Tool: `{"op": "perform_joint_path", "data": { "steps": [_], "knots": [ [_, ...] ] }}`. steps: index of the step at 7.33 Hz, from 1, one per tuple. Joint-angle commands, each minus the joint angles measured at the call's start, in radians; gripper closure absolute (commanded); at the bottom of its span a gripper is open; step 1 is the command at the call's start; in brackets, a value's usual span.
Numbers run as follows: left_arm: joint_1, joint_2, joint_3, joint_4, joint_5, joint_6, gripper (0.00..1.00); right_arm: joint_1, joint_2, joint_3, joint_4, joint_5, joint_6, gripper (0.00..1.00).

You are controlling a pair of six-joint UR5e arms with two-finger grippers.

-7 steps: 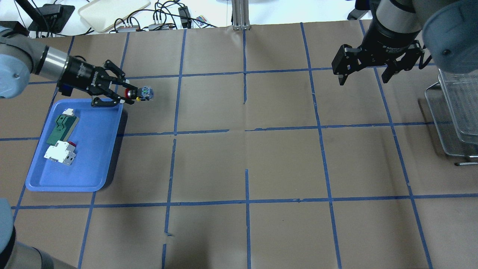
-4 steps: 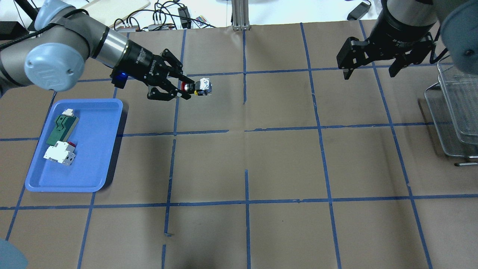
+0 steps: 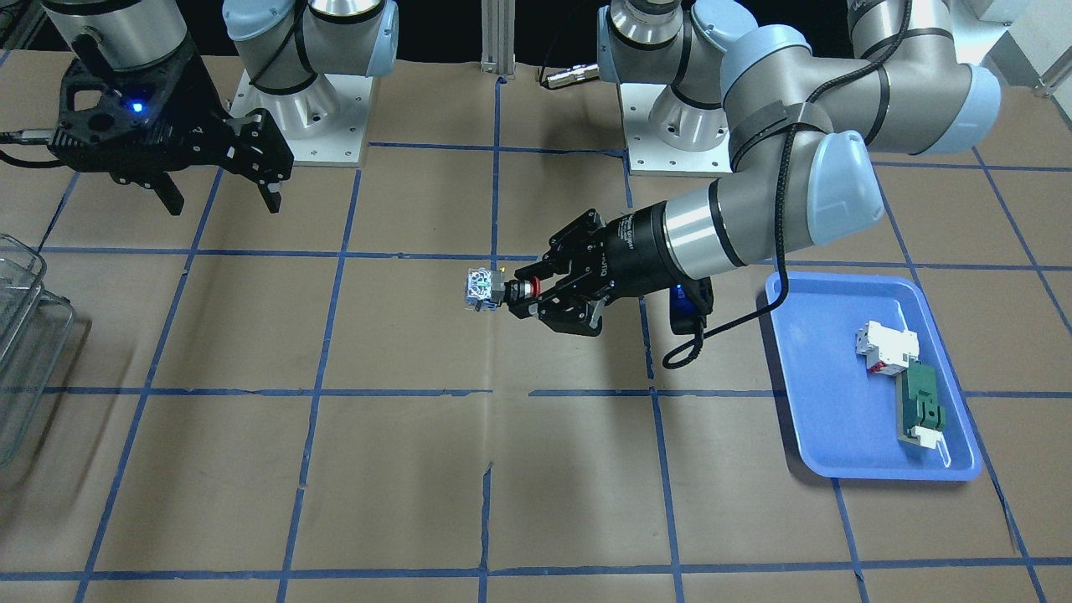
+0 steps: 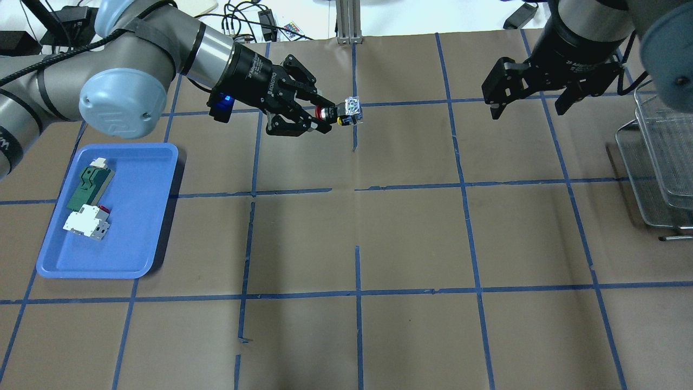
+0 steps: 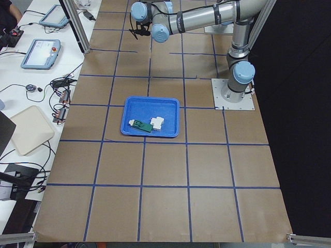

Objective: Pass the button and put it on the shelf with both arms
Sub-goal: 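Bring the right gripper to the button and grasp its red cap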

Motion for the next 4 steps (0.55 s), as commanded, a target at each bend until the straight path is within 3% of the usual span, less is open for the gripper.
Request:
{"op": "perform_joint_path", "data": {
  "steps": [1, 2, 4],
  "knots": [
    [-0.036, -0.001, -0.002, 0.035, 0.000, -0.048, 1.00, 0.004, -0.005, 0.003, 0.002, 0.011, -0.289, 0.00],
    [-0.038, -0.003, -0.005, 0.064, 0.003, -0.075, 1.00, 0.010, -0.011, 0.009, 0.007, 0.016, -0.371, 0.00],
    [-0.039, -0.003, -0.006, 0.072, 0.003, -0.096, 1.00, 0.062, -0.020, 0.064, 0.012, 0.021, -0.732, 0.00]
  ]
}}
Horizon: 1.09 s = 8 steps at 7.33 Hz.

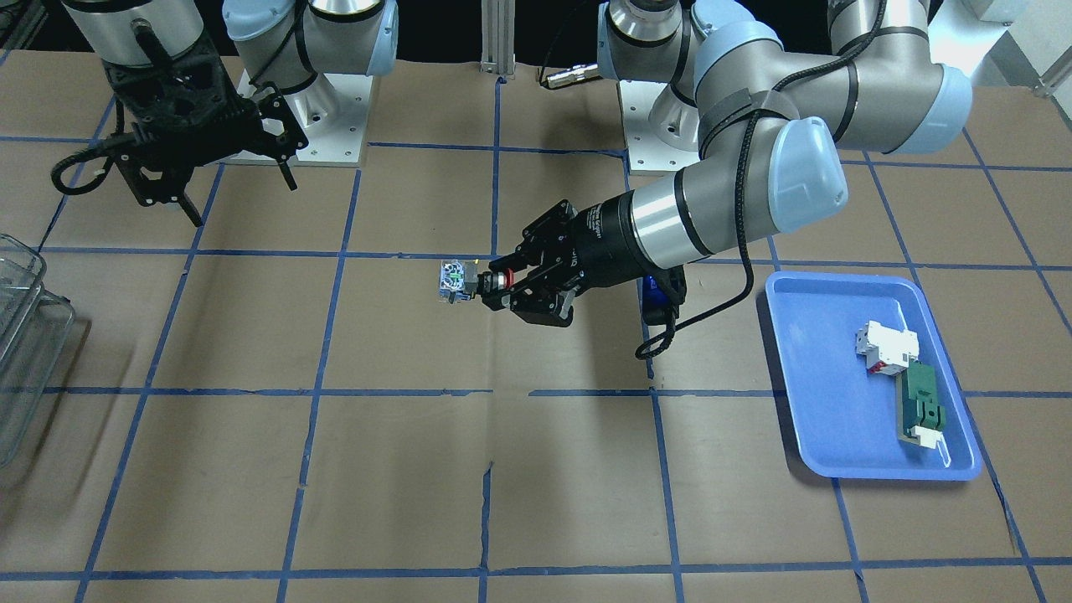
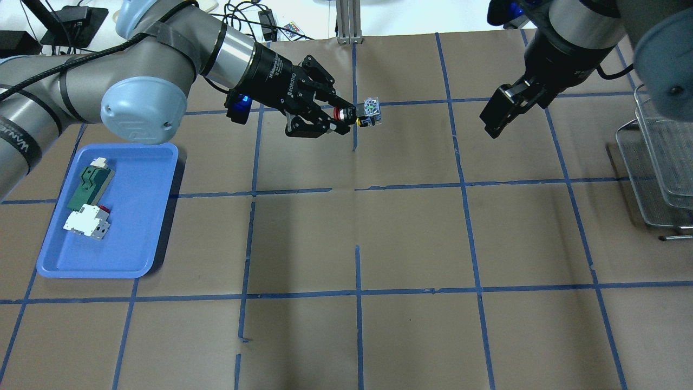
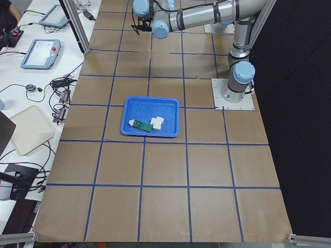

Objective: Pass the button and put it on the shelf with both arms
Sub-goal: 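Bring the right gripper to the button and grasp its red cap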

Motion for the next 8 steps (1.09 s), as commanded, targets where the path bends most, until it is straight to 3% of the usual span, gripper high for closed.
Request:
{"op": "perform_joint_path", "data": {
  "steps": [1, 3, 5, 6, 8],
  "knots": [
    [-0.003, 0.003, 0.003, 0.007, 0.000, -0.017, 1.00, 0.053, -0.020, 0.067, -0.005, 0.036, -0.323, 0.00],
    [-0.008, 0.005, 0.003, 0.007, 0.000, -0.017, 1.00, 0.096, -0.008, 0.061, -0.019, 0.073, -0.618, 0.00],
    [-0.012, 0.007, 0.004, 0.009, 0.000, -0.018, 1.00, 0.121, 0.034, 0.037, -0.077, 0.087, -0.768, 0.00],
    [-0.012, 0.007, 0.004, 0.009, 0.000, -0.018, 1.00, 0.142, 0.089, -0.011, -0.091, 0.085, -0.767, 0.00],
    [-0.012, 0.007, 0.004, 0.010, -0.002, -0.018, 1.00, 0.246, 0.247, -0.229, -0.074, 0.068, -0.765, 0.00]
  ]
}}
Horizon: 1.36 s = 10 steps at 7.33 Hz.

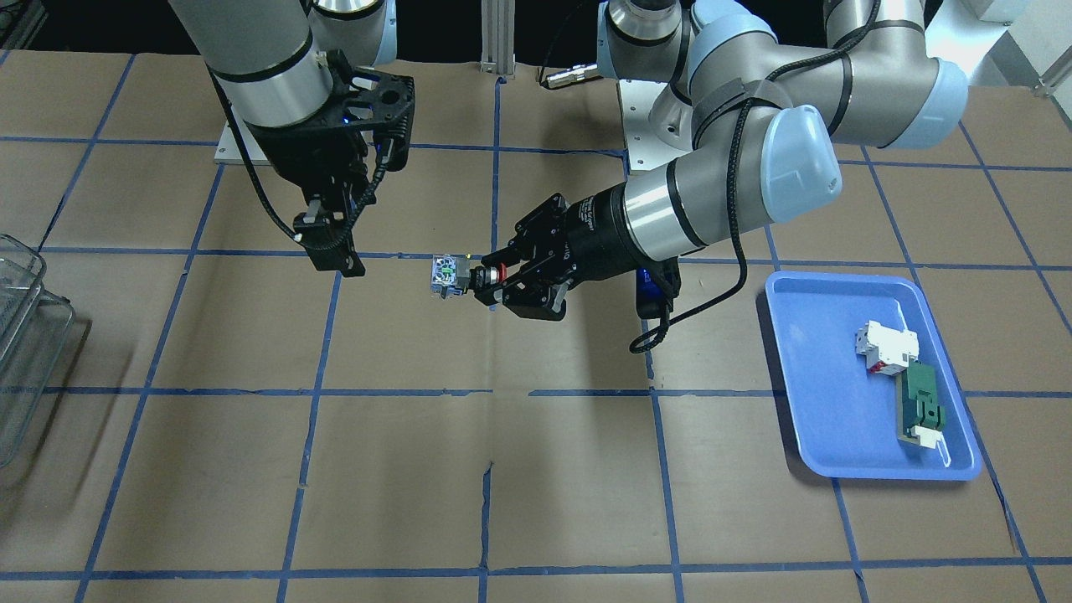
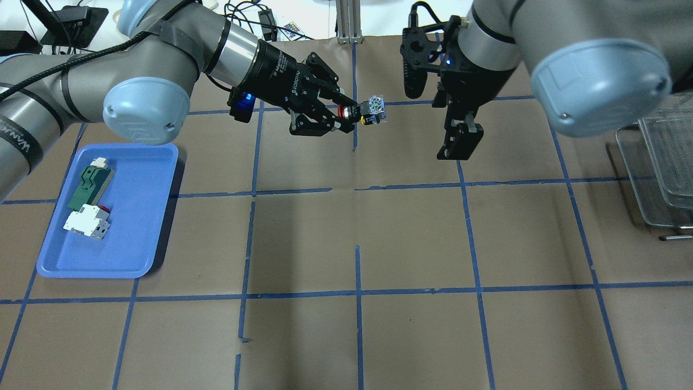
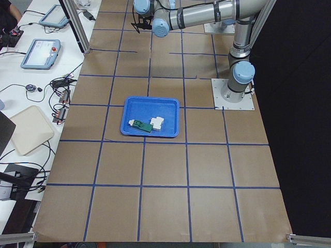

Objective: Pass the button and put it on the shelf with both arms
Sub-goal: 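Bring the right gripper to the button and grasp its red cap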

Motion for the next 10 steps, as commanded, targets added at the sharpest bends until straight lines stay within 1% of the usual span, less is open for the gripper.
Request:
{"op": "perform_joint_path", "data": {
  "steps": [1, 2, 3, 4, 6, 7, 8, 10],
  "knots": [
    [0.000, 0.000, -0.001, 0.001, -0.002, 0.000, 1.00, 0.084, 0.120, -0.165, 0.008, -0.004, 0.003, 0.00],
    [0.000, 0.000, 0.001, 0.001, -0.004, 0.000, 1.00, 0.087, 0.117, -0.162, 0.012, -0.002, 0.024, 0.00],
    [0.000, 0.000, 0.001, 0.001, -0.005, 0.000, 1.00, 0.087, 0.116, -0.158, 0.043, 0.004, 0.091, 0.00],
    [0.000, 0.000, -0.001, 0.001, -0.007, 0.000, 1.00, 0.087, 0.116, -0.152, 0.092, 0.006, 0.098, 0.00],
    [0.000, 0.002, -0.001, 0.001, -0.008, 0.000, 1.00, 0.089, 0.114, -0.152, 0.082, 0.010, 0.142, 0.00],
    [0.000, 0.002, -0.002, 0.001, -0.008, 0.000, 1.00, 0.089, 0.116, -0.152, -0.011, 0.009, 0.167, 0.00],
    [0.000, 0.002, -0.004, 0.001, -0.008, 0.000, 1.00, 0.092, 0.120, -0.147, -0.041, 0.006, 0.172, 0.00],
    [0.000, 0.003, -0.004, 0.002, -0.008, 0.000, 1.00, 0.095, 0.120, -0.097, -0.049, 0.009, 0.216, 0.00]
  ]
}}
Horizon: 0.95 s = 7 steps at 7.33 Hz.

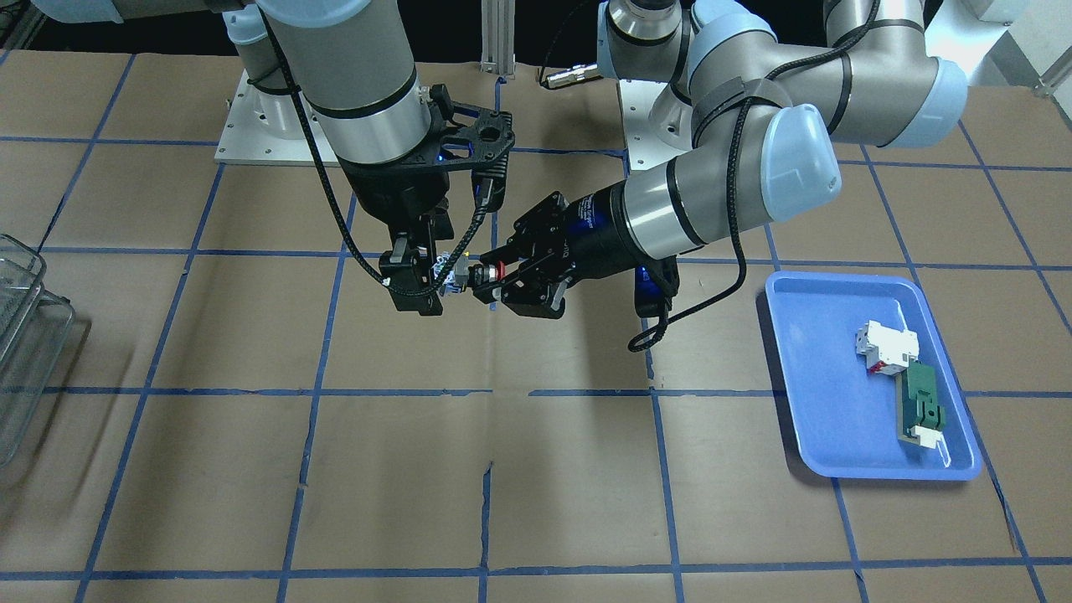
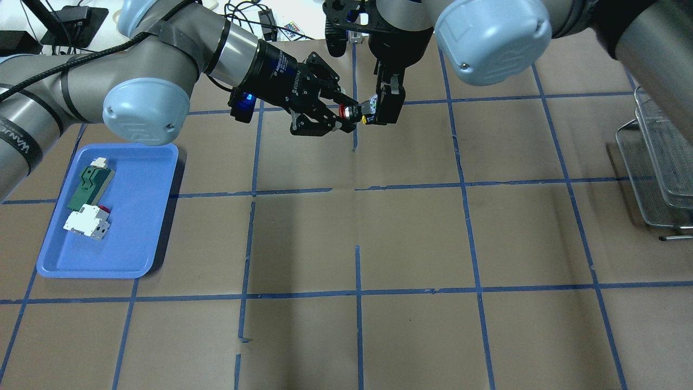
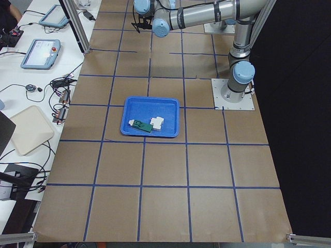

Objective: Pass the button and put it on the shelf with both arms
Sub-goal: 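Open the left gripper and pull it back while the right gripper holds the button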

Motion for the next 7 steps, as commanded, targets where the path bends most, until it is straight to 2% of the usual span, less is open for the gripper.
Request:
{"op": "perform_joint_path", "data": {
  "steps": [1, 3, 4, 5, 6, 7],
  "knots": [
    [0.000, 0.001, 0.000, 0.001, 0.000, -0.002, 1.00, 0.002, 0.002, 0.034, -0.006, 0.001, 0.016, 0.00],
    [0.000, 0.001, 0.001, 0.001, -0.002, -0.002, 1.00, 0.005, 0.026, 0.036, -0.011, -0.001, 0.008, 0.00],
    [0.000, 0.001, 0.001, 0.001, -0.002, -0.002, 1.00, 0.005, 0.028, 0.035, -0.019, -0.001, 0.000, 0.20],
    [0.000, 0.002, 0.001, 0.001, -0.002, -0.002, 1.00, 0.005, 0.023, 0.034, -0.023, 0.001, -0.001, 0.72],
    [0.000, 0.002, 0.000, 0.000, -0.002, -0.002, 1.00, 0.005, 0.023, 0.033, -0.022, 0.001, -0.004, 0.87],
    [0.000, 0.004, 0.000, 0.000, -0.002, -0.002, 1.00, 0.005, 0.022, 0.027, -0.023, 0.001, -0.004, 0.93]
  ]
}}
